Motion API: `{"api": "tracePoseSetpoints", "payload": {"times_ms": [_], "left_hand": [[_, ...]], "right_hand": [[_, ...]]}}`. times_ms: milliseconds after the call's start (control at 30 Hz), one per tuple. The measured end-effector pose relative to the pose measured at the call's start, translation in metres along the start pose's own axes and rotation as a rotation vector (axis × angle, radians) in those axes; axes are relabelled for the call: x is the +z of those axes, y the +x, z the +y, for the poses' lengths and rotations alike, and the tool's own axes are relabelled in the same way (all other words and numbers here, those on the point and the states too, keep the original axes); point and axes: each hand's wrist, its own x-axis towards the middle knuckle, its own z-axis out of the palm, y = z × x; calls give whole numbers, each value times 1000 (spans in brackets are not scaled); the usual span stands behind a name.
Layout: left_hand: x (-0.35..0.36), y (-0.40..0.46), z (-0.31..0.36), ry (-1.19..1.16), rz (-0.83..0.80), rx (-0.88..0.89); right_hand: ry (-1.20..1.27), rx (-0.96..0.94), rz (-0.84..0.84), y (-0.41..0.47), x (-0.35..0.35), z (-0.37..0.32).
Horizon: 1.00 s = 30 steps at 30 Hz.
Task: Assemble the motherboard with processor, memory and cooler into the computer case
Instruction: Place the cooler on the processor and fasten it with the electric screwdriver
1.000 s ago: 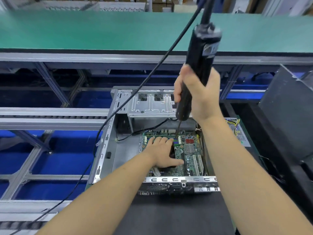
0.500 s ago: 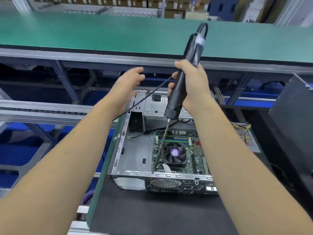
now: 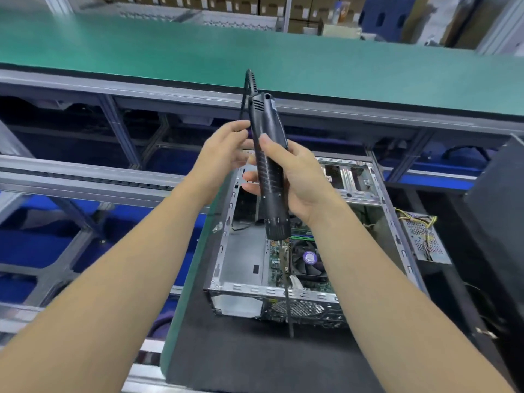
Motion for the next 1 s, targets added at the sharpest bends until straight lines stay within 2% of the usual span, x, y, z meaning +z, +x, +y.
{"api": "tracePoseSetpoints", "payload": {"times_ms": [67, 167, 300, 400, 467, 533, 600, 700, 833, 900, 1000], "left_hand": [[6, 1, 6, -52, 109, 56], [8, 6, 15, -135, 368, 108], [3, 4, 21, -150, 529, 219], [4, 1, 22, 52, 460, 275], [14, -1, 21, 199, 360, 162], [27, -4, 16, 239, 229, -21], [39, -8, 6, 304, 146, -106], [46, -14, -3, 332, 210, -108], [36, -26, -3, 238, 310, -112], [20, -35, 3, 285, 377, -103], [-21, -51, 6, 225, 442, -212]], "right_hand": [[-37, 25, 15, -3, -6, 0], [-140, 49, -15, -8, -15, 2], [-221, 77, -37, -12, -18, 11], [-173, 95, 61, -11, -16, 23], [-102, 108, 155, -7, -15, 30], [-63, 119, 217, -3, -13, 35], [-41, 124, 234, -1, -9, 40], [23, 114, 248, 2, -2, 46], [132, 146, 266, 6, 23, 57], [155, 194, 223, 5, 43, 61], [88, 262, 133, 3, 74, 71]]}}
